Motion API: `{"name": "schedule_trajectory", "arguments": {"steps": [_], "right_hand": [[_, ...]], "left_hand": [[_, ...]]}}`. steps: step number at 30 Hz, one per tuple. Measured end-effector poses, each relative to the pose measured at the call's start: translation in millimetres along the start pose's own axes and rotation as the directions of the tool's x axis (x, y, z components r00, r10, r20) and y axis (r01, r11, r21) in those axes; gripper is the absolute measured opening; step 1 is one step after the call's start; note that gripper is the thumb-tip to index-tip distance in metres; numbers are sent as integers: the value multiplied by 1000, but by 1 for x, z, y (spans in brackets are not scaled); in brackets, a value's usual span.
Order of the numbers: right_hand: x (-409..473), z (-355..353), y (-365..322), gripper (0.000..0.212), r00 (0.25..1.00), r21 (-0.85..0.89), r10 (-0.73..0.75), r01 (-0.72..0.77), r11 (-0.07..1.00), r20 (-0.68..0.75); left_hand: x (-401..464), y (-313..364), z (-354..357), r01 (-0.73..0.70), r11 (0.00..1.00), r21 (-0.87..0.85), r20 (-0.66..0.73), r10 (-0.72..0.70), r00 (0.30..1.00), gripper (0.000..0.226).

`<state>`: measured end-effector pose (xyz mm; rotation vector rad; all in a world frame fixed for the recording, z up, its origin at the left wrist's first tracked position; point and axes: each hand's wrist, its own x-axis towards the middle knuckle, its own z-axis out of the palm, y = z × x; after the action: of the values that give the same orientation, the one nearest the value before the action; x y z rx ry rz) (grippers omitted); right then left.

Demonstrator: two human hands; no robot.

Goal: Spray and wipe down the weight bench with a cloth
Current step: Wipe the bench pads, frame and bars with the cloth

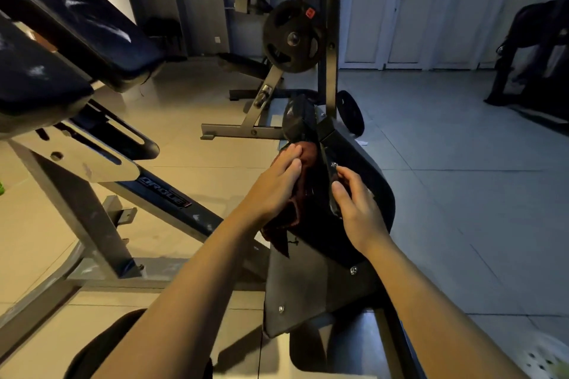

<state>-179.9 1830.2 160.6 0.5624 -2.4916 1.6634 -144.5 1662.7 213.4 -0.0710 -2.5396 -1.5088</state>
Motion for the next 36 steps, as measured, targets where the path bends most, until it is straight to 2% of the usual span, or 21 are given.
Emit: {"name": "schedule_trajectory", "arguments": {"steps": [3,9,14,16,19,22,24,26,29,30,32,33,35,36], "right_hand": [[-2,0,2,62,1000,20,-4,4,1000,4],[1,1,7,60,999,41,-44,43,998,32],[1,3,9,60,997,13,-72,71,997,37],[0,2,7,60,996,20,-73,72,997,52],[1,1,6,61,994,24,-83,81,996,77],[0,-2,5,56,987,39,-87,83,996,132],[-1,-6,5,53,979,52,-98,90,995,179],[-2,-11,8,54,965,60,-120,109,992,233],[-2,-20,16,56,934,83,-146,126,989,325],[-1,-24,19,56,923,83,-151,130,988,354],[4,-32,23,54,904,76,-167,150,986,393],[7,-37,24,52,900,79,-181,163,983,396],[18,-47,21,50,896,92,-220,200,975,386],[24,-52,18,50,887,96,-248,229,969,389]], "left_hand": [[30,-5,-6,-10,1000,15,50,9,999,48],[87,-18,-14,43,999,11,34,-44,998,48],[82,-24,-15,135,990,-28,-78,-137,987,36],[58,-37,-15,188,977,-101,-139,-201,970,33],[15,-55,-5,234,902,-363,-291,-349,891,33],[-26,-34,14,53,749,-661,-425,-431,796,29],[-45,-14,29,-53,708,-704,-513,-456,727,32],[-62,1,46,-203,684,-700,-611,-428,666,47],[-84,15,69,-442,601,-666,-707,-321,630,55],[-89,18,79,-489,606,-628,-741,-273,613,53],[-88,18,102,-493,688,-532,-795,-207,570,50],[-81,17,115,-443,759,-478,-821,-207,531,51],[-64,14,141,-238,924,-300,-878,-170,447,48],[-55,11,151,-154,967,-203,-905,-125,407,44]]}}
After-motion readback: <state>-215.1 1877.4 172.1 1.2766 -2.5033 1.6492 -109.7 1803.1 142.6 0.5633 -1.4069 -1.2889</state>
